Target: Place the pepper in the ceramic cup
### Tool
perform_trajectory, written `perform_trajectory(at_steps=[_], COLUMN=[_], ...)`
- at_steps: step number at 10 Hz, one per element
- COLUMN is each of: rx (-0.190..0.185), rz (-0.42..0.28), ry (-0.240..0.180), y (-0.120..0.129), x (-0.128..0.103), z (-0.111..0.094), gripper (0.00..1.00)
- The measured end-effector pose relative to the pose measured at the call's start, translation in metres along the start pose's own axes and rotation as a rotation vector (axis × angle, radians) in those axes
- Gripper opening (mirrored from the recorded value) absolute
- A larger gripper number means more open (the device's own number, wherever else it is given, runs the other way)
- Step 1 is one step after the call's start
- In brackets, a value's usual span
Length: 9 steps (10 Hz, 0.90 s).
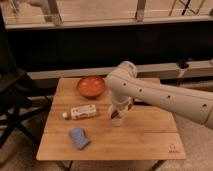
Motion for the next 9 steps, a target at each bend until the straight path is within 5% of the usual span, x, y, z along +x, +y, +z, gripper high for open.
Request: perform_trajectory(at_steps=[9], rx=[-0.001], rz=[0.002], ry=[-0.001], y=[-0.0005], x=[0.0007], z=[0.0007], gripper=[0.04])
